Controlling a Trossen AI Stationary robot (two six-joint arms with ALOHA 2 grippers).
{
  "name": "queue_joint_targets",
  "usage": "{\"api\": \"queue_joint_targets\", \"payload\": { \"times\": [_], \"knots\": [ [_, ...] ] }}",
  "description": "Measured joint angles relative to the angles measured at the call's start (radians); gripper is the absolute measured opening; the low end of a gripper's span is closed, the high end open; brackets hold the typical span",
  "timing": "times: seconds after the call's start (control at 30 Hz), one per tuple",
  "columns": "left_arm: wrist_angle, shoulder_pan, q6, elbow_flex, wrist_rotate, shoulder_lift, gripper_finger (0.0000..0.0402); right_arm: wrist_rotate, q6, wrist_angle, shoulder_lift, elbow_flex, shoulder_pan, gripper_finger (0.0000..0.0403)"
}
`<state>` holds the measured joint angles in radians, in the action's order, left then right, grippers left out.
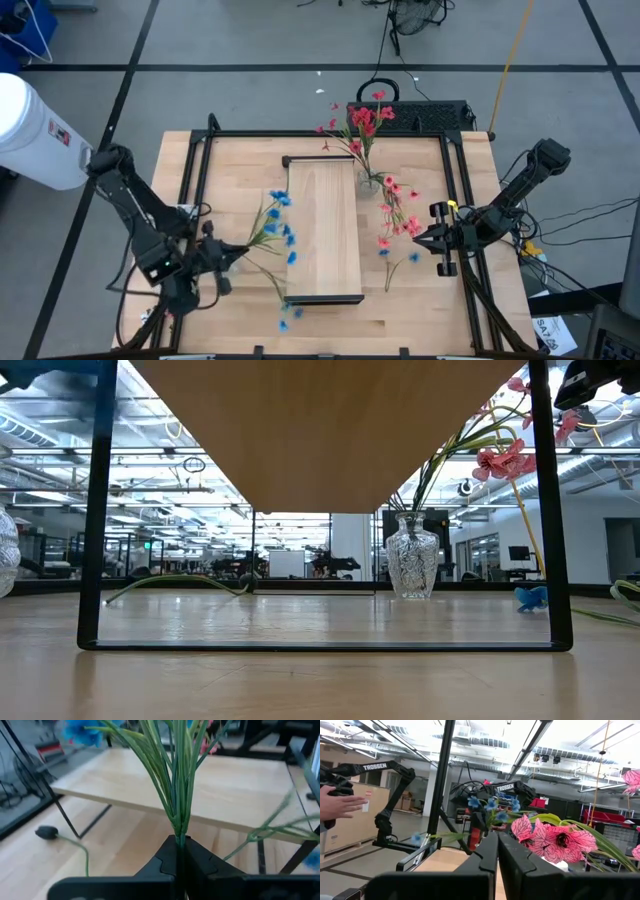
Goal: Pick and place flowers into a vace then onto a shelf
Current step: Put the left blue flowers into the left transparent vase
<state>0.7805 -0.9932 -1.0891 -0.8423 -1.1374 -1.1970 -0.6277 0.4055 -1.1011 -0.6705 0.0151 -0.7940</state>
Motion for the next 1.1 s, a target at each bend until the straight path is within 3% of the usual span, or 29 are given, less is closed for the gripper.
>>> {"api": "queue_joint_targets", "payload": {
  "times": [0.27, 0.5, 0.83, 1.1],
  "knots": [
    [-0.014, -0.091, -0.129, 0.109, -0.196, -0.016, 0.0011, 0.0, 0.0, 0.0, 0.0, 0.0, 0.0, 0.0009],
    [-0.184, -0.138, -0.107, 0.216, -0.398, -0.016, 0.001, 0.0, 0.0, 0.0, 0.0, 0.0, 0.0, 0.0008],
    [-0.487, -0.211, -0.058, 0.378, -0.427, -0.016, 0.0011, 0.0, 0.0, 0.0, 0.0, 0.0, 0.0, 0.0008],
    [-0.577, -0.253, -0.013, 0.433, -0.426, -0.016, 0.001, 0.0, 0.0, 0.0, 0.0, 0.0, 0.0, 0.0008]
  ]
}}
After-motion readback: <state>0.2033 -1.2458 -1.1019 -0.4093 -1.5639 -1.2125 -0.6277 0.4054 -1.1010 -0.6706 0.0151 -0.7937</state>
